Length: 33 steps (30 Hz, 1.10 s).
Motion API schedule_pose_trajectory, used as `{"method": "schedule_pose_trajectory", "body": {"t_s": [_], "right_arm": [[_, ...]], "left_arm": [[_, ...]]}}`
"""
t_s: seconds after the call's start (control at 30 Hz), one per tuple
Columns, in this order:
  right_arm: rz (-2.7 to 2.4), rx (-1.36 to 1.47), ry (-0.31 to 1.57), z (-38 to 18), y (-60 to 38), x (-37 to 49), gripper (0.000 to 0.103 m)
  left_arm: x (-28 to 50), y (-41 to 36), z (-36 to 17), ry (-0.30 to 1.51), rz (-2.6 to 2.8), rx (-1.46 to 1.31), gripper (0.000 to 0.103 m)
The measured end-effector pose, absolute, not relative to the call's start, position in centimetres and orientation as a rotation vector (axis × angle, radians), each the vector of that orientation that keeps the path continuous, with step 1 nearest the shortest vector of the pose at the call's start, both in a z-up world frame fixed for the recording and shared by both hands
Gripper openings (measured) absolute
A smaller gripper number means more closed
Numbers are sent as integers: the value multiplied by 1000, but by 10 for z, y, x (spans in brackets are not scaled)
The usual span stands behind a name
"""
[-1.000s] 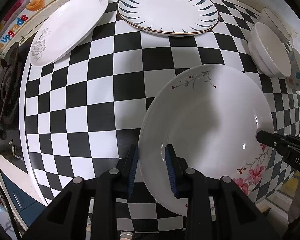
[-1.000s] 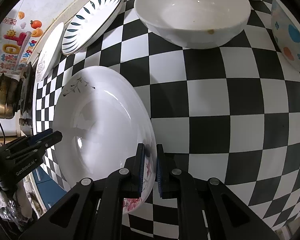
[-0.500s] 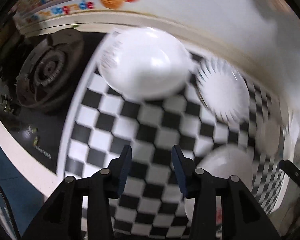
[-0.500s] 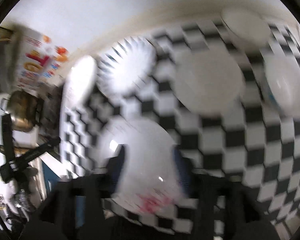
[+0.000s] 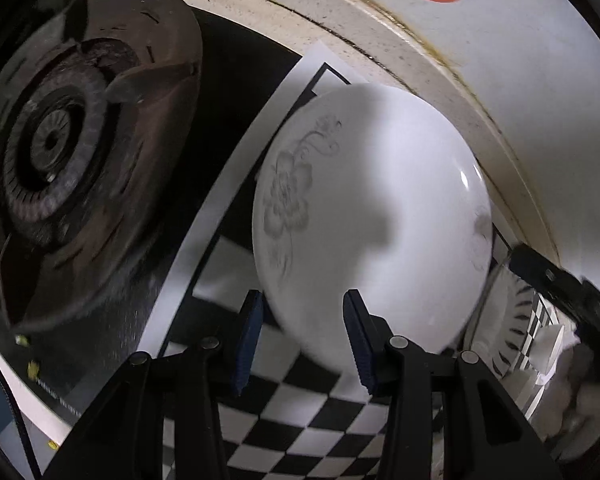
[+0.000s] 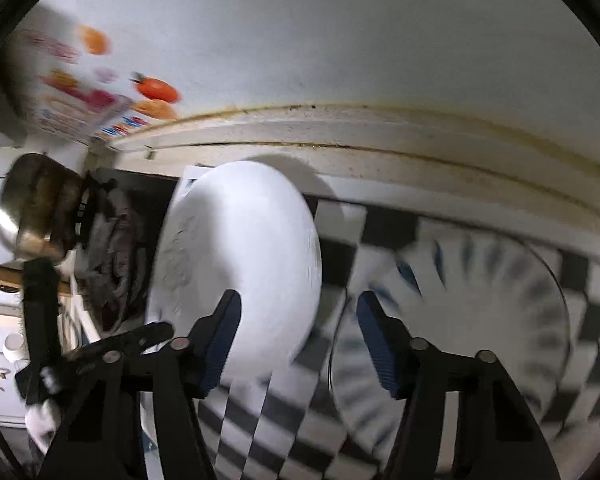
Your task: Organize plates and bowls
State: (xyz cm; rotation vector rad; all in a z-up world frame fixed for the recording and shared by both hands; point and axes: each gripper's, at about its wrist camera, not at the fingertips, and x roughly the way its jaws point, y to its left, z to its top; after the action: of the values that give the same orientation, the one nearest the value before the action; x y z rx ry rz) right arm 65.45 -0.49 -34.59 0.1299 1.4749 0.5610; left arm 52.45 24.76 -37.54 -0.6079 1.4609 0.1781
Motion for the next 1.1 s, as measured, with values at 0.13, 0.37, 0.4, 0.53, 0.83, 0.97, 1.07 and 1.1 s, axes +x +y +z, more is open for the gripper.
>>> {"method": "schedule_pose_trajectory", "body": {"t_s": [0.13,0.37,0.4,0.53,0.83,0.97,1.07,1.1], "right_arm": [[541,72,1559,-381,23,686,50],[571,67,1634,-411,39,701,21],[571,61,1639,-412,40,701,20],[579,5,1599,-409,47,695,20],[585,44,1525,-372,20,677,13],[583,84,1479,-347,1,662,13],[576,116,1444,-322,-22,643,13],[571,123,1431,-314,-31,636,13]], "left_arm": [[534,254,-390,1494,184,-612,39],[544,253,-396,1494,195,-553,29],[545,251,-396,1487,201,-532,28],[541,246,-388,1466,194,-487,28],[528,225,-332,1387,145,-403,27],[510,216,-302,1356,98,-371,27],[492,202,-279,1329,60,-341,27],[487,200,-273,1322,46,-330,27]]}}
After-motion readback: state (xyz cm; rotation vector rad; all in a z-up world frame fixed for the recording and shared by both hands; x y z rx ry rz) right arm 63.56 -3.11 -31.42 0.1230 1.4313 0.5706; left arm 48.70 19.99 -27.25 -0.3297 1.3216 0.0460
